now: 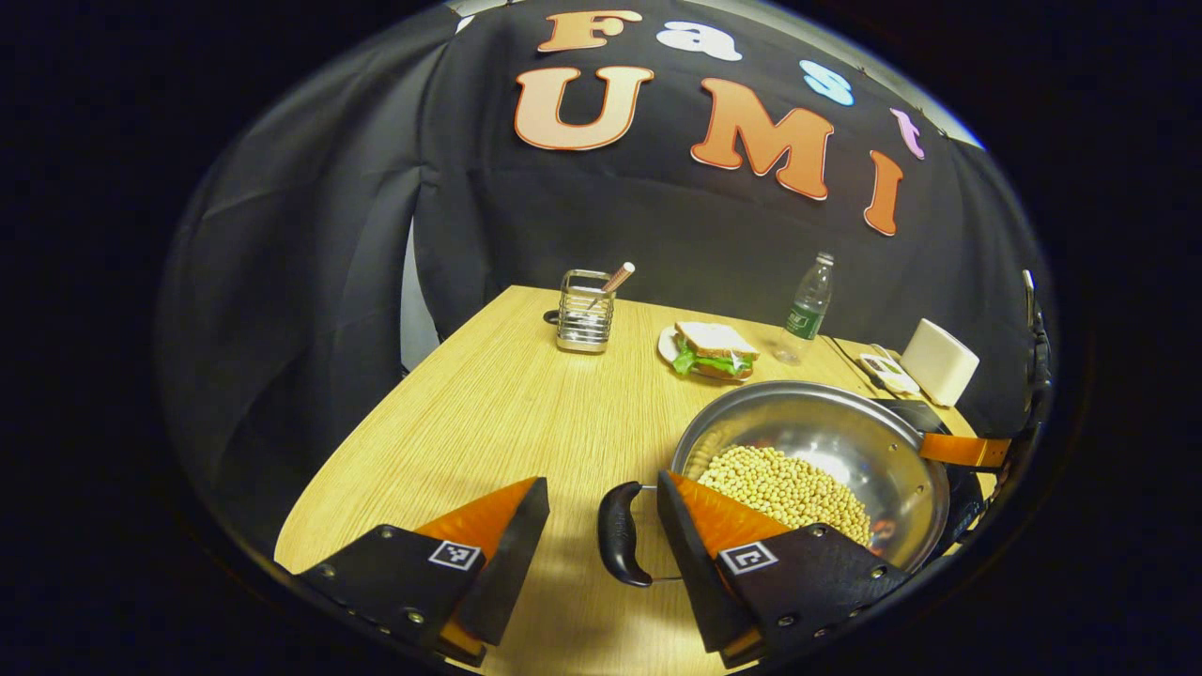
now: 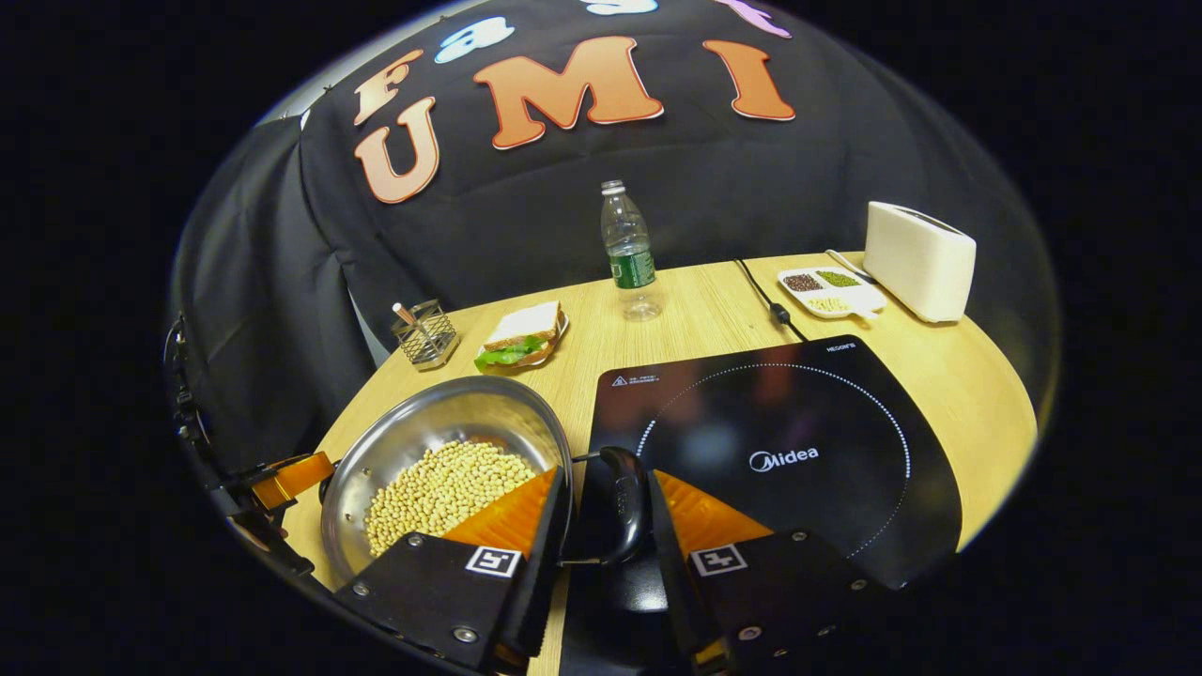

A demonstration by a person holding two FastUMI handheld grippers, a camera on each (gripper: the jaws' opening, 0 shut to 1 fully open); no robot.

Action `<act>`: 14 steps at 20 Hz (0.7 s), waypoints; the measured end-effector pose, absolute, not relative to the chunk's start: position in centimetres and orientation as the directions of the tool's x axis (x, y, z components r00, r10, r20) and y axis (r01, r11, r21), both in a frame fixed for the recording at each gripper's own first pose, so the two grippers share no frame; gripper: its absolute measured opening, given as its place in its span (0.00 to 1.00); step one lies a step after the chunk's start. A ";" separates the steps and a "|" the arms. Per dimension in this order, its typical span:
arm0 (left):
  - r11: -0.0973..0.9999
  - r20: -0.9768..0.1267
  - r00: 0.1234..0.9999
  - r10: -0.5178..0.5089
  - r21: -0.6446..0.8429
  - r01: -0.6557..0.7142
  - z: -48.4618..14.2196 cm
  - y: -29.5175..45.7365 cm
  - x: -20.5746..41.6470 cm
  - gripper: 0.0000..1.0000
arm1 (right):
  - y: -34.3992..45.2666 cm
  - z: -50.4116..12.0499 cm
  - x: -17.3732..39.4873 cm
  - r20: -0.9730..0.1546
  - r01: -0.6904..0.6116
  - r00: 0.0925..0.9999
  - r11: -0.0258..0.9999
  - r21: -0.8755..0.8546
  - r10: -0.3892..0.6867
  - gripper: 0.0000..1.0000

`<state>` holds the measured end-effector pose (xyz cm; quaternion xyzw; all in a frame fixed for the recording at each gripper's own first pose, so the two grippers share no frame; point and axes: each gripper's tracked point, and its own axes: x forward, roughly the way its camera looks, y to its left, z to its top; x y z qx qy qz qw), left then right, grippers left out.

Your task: First push the handle of the pot to place it horizontally, then grasp the pot with both hands and set it on the induction cooktop.

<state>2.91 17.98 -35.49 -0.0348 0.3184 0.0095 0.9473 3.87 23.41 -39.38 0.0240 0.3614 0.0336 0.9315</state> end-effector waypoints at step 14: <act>0.999 -0.639 0.768 -0.038 -0.042 0.015 -37.7 16.9 3.3 0.89 | 23.4 -41.6 3.3 -0.677 -0.053 0.734 0.989 -0.140 -0.056 0.76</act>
